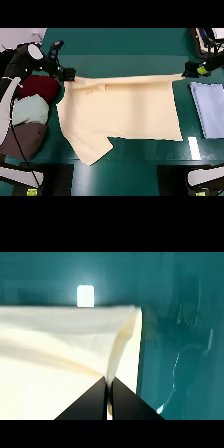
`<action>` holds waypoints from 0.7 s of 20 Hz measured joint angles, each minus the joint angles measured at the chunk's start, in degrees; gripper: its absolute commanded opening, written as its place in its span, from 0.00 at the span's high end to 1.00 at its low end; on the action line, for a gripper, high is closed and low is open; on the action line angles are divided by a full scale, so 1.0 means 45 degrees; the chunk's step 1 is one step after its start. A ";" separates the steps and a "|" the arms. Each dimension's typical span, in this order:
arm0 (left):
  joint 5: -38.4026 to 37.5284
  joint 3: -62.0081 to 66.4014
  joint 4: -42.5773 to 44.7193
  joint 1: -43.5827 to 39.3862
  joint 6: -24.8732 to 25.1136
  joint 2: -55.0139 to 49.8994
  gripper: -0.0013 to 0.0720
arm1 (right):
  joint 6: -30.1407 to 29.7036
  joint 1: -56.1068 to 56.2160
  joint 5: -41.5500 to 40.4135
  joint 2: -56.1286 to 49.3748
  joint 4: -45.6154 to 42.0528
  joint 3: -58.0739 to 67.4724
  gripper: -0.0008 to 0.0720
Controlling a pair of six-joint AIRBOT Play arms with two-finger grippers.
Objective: Fold the shirts.
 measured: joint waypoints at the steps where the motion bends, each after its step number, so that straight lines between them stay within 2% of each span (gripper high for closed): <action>1: -0.0267 -0.0311 0.0141 0.0024 -0.0005 -0.0005 0.95 | 0.0005 0.0034 -0.0049 0.0189 0.0010 -0.0588 0.96; 3: -0.0447 -0.1069 0.0301 0.0039 -0.0024 -0.0024 0.94 | 0.0005 0.0151 -0.0287 0.0491 -0.0019 -0.1739 0.96; 4: -0.0432 -0.1443 0.0369 0.0053 -0.0112 -0.0024 0.72 | 0.0010 0.0228 -0.0393 0.0578 -0.0015 -0.2273 0.96; 5: -0.0393 -0.1739 0.0437 0.0053 -0.0253 -0.0024 0.26 | 0.0010 0.0316 -0.0486 0.0641 -0.0015 -0.2739 0.93; 6: -0.0369 -0.1977 0.0505 0.0058 -0.0389 -0.0024 0.25 | 0.0015 0.0403 -0.0597 0.0685 0.0005 -0.3094 0.63; 7: -0.0291 -0.2132 0.0510 0.0068 -0.0534 0.0000 0.30 | 0.0015 0.0486 -0.0656 0.0724 0.0024 -0.3371 0.41; 11: -0.0447 -0.2506 0.0947 0.0063 -0.1035 0.0855 0.30 | 0.0015 0.0631 -0.0486 0.1054 0.0053 -0.3876 0.41; 14: -0.1069 -0.3648 0.1481 0.0068 -0.1399 0.2671 0.30 | 0.0015 0.0321 -0.0432 0.2035 0.0000 -0.4483 0.41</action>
